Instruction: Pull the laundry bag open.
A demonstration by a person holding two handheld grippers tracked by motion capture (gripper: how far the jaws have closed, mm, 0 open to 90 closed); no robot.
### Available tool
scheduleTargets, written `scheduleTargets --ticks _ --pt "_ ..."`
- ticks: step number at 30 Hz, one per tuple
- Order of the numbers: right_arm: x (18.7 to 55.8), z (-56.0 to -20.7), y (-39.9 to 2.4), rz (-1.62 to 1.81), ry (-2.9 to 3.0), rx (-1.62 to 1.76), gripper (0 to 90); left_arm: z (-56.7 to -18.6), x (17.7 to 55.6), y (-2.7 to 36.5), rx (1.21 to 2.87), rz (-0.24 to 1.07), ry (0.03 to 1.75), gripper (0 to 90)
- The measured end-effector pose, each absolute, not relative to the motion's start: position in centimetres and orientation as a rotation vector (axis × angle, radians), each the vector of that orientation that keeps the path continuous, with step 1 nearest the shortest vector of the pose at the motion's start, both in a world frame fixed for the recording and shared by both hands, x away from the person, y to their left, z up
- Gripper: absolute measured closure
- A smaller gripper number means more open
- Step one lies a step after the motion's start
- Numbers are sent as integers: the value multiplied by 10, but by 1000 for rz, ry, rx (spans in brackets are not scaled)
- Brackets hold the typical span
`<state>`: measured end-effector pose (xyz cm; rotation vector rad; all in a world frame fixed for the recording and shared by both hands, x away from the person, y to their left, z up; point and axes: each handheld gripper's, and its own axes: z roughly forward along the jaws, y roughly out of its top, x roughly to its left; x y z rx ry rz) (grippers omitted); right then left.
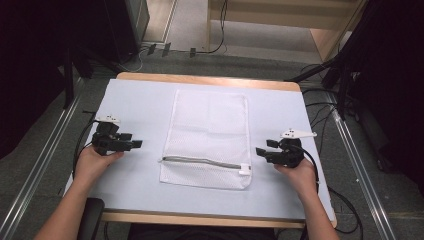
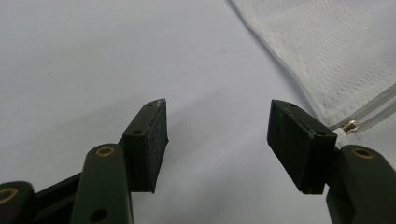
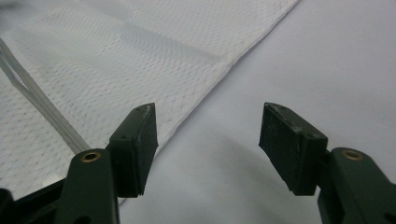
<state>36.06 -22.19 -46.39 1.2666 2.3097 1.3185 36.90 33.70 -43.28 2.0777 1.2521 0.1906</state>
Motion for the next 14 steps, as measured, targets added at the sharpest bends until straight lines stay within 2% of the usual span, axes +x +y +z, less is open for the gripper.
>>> scheduleTargets --ticks 14 --pt "362 -466 -223 1295 2303 1290 377 -436 371 337 2100 193 1255 347"
